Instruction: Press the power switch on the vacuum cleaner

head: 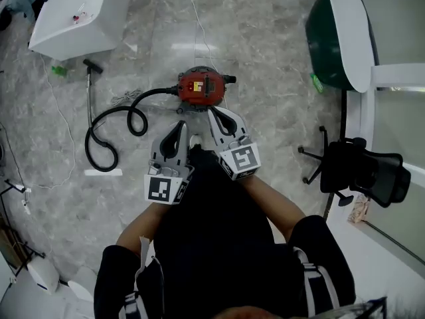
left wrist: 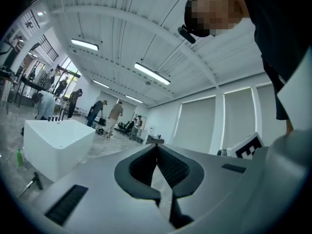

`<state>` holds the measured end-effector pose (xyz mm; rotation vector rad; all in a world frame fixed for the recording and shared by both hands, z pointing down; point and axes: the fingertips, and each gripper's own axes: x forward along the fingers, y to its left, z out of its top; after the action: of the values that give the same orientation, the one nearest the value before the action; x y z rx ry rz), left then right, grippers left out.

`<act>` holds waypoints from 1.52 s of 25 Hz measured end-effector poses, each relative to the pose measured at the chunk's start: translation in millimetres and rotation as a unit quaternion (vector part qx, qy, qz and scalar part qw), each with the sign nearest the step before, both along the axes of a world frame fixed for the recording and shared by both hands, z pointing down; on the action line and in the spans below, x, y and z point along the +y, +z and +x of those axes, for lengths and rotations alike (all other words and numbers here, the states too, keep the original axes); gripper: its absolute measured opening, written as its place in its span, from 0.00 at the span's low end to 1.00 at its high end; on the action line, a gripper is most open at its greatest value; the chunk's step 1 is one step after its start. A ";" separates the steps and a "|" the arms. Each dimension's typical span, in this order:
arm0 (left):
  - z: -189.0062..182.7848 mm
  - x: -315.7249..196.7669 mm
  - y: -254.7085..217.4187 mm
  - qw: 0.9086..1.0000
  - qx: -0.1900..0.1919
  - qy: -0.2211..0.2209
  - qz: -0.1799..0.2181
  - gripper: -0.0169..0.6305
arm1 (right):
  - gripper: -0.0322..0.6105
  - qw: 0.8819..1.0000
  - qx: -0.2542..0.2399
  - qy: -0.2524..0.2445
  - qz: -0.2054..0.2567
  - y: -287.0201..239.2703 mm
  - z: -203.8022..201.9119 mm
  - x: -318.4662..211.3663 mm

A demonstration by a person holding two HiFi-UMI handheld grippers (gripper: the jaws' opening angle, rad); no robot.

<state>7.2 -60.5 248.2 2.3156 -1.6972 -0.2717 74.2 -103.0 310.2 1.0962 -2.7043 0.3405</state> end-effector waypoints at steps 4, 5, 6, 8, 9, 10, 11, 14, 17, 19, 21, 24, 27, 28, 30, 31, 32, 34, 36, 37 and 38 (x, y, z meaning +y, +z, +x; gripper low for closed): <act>0.4 -6.0 -17.5 1.000 0.007 -0.007 0.025 0.05 | 0.08 0.998 -0.059 0.021 0.027 -56.4 3.3 5.7; 4.2 -7.8 -20.4 1.000 0.006 -0.004 0.030 0.05 | 0.08 0.996 -0.070 0.029 0.038 -67.6 8.7 6.9; 9.0 -9.6 -23.3 0.999 0.003 0.002 0.035 0.05 | 0.08 0.995 -0.080 0.034 0.045 -76.2 14.0 8.1; 19.3 -12.9 -30.4 0.999 -0.002 0.018 0.048 0.05 | 0.08 0.994 -0.086 0.039 0.049 -83.7 22.3 9.7; 24.4 -13.9 -34.4 0.998 -0.003 0.027 0.056 0.05 | 0.08 0.994 -0.084 0.043 0.049 -83.2 26.3 10.1; 29.2 -14.1 -37.9 0.997 -0.003 0.034 0.064 0.05 | 0.08 0.994 -0.078 0.049 0.050 -81.3 30.8 10.4; 33.8 -13.9 -40.6 0.997 -0.004 0.040 0.070 0.05 | 0.08 0.994 -0.073 0.057 0.054 -79.4 35.6 10.8; 43.9 -13.0 -46.8 0.996 -0.009 0.052 0.075 0.05 | 0.08 0.993 -0.066 0.068 0.074 -82.2 45.7 12.2; 48.1 -16.2 -46.8 0.996 -0.022 0.062 0.065 0.05 | 0.08 0.990 -0.060 0.072 0.107 -95.3 46.6 9.6; 50.5 -15.1 -40.7 0.994 -0.030 0.076 0.066 0.05 | 0.08 0.988 -0.056 0.072 0.121 -101.1 44.5 11.0; 50.4 -14.4 -37.9 0.994 -0.028 0.079 0.065 0.05 | 0.08 0.988 -0.045 0.074 0.127 -103.7 42.7 15.2; 51.6 -14.7 -40.0 0.995 -0.022 0.078 0.065 0.05 | 0.08 0.986 -0.030 0.073 0.149 -109.9 42.4 20.2; 56.4 -14.7 -42.1 0.995 -0.020 0.077 0.067 0.05 | 0.08 0.981 -0.030 0.068 0.179 -120.1 42.6 24.4; 58.4 -14.7 -43.0 0.995 -0.020 0.078 0.066 0.05 | 0.08 0.980 -0.028 0.067 0.183 -121.1 43.2 25.8; 60.8 -14.5 -44.3 0.995 -0.020 0.077 0.064 0.05 | 0.08 0.980 -0.027 0.067 0.184 -121.6 44.3 27.4; 61.2 -13.3 -43.9 0.995 -0.021 0.078 0.066 0.05 | 0.08 0.980 -0.028 0.068 0.184 -121.5 44.4 27.9; 61.0 -11.8 -43.1 0.994 -0.023 0.079 0.067 0.05 | 0.08 0.980 -0.030 0.068 0.183 -121.5 44.2 28.6; 58.5 -9.3 -42.1 0.995 -0.025 0.075 0.061 0.05 | 0.08 0.980 -0.035 0.066 0.183 -121.9 42.2 30.4; 53.7 -6.5 -38.8 0.996 -0.025 0.070 0.057 0.05 | 0.08 0.981 -0.037 0.062 0.181 -121.3 38.4 32.2; 50.2 -6.1 -37.7 0.996 -0.025 0.066 0.053 0.05 | 0.08 0.981 -0.037 0.060 0.180 -120.6 36.2 32.8; 46.8 -6.3 -38.1 0.997 -0.023 0.061 0.050 0.05 | 0.08 0.981 -0.037 0.059 0.180 -120.2 34.2 33.4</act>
<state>54.0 -66.8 210.1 2.5051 -1.5878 -0.2863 108.3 -69.7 190.0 1.3651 -2.8455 -0.0997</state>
